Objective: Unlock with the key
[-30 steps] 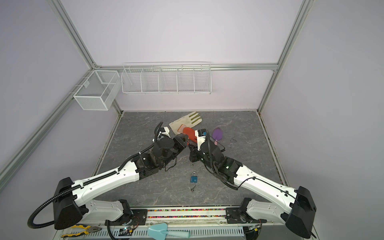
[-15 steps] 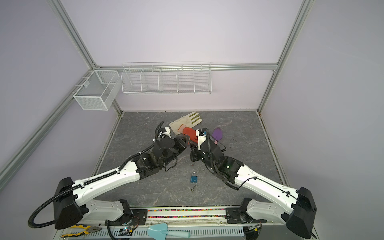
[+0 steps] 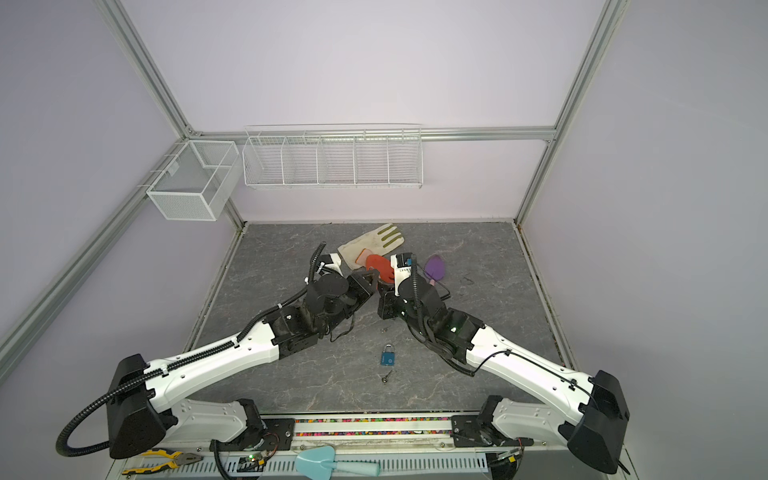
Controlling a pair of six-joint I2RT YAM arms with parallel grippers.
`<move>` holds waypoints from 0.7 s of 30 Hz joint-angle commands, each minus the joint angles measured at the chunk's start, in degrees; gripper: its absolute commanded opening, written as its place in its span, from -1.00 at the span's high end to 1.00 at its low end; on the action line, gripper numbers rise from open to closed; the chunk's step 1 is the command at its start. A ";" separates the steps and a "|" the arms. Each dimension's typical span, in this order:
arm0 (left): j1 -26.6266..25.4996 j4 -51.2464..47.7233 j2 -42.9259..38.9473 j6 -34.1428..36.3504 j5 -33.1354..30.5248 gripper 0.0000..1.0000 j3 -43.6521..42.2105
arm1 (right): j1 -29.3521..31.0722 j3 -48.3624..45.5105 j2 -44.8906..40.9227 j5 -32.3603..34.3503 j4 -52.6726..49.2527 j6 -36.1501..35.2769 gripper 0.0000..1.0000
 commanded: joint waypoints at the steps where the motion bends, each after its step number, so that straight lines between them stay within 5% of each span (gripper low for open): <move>1: -0.96 -0.01 1.14 3.43 4.10 1.00 2.21 | 0.19 3.44 0.12 -6.02 2.88 0.89 0.87; 14: -2.34 1.54 -1.05 7.20 15.61 1.00 2.74 | -2.63 7.96 1.29 -16.53 2.62 0.47 0.87; 21: -2.26 2.05 -4.63 10.24 14.01 1.00 -0.45 | -3.55 8.93 0.27 -21.22 4.34 4.29 0.88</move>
